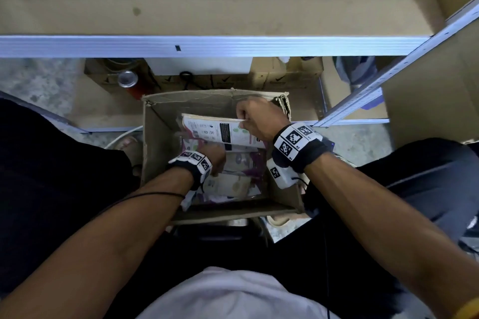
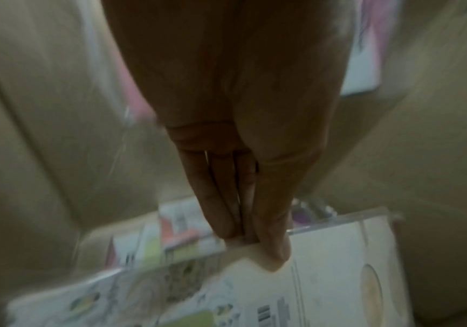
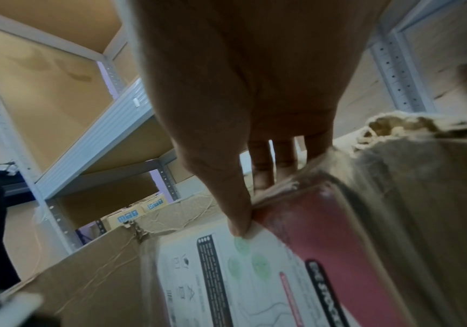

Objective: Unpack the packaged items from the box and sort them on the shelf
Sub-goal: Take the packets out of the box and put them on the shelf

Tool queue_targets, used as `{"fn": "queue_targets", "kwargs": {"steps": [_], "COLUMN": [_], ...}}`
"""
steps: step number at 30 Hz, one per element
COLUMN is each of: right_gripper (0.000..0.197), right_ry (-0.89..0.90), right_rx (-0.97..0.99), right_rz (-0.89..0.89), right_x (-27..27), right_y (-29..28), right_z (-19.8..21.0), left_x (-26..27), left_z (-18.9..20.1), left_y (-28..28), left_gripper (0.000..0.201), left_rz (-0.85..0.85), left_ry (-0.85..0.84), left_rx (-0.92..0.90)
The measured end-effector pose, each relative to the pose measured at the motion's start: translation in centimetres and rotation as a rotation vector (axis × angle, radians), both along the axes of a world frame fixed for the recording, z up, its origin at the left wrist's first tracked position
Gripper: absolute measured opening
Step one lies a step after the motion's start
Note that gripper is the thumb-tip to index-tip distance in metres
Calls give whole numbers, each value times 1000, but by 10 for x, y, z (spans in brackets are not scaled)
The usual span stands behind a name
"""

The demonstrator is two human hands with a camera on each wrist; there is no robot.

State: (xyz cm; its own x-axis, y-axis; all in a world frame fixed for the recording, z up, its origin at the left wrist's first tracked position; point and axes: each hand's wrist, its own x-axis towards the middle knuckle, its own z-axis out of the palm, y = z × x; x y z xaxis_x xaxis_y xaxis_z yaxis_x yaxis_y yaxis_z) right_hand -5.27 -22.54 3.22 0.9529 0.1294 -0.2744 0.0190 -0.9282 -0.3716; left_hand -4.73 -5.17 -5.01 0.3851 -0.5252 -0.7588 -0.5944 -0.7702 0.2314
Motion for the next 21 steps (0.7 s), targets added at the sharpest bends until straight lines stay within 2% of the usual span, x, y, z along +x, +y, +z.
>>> {"fn": "queue_targets", "kwargs": {"steps": [4,11,16,21], "right_gripper": [13,11,13,13], "right_ry": [-82,-115,-149,-207], "right_rx": [-65,-83,-93,-67], "right_rz": [41,86,140,96], "right_x": [-4,-1,-4,-11], "right_y": [8,14,14,2], "right_z": [9,43,89,147], "left_x": [3,0,1,8], "left_z": [33,89,143,201], "left_y": [4,21,37,56], "left_gripper": [16,13,19,9], "left_rz": [-35,-57,-8,16], "left_ry": [-66,-157,-280,-384], "left_rx": [-48,-149,-250,-422]}}
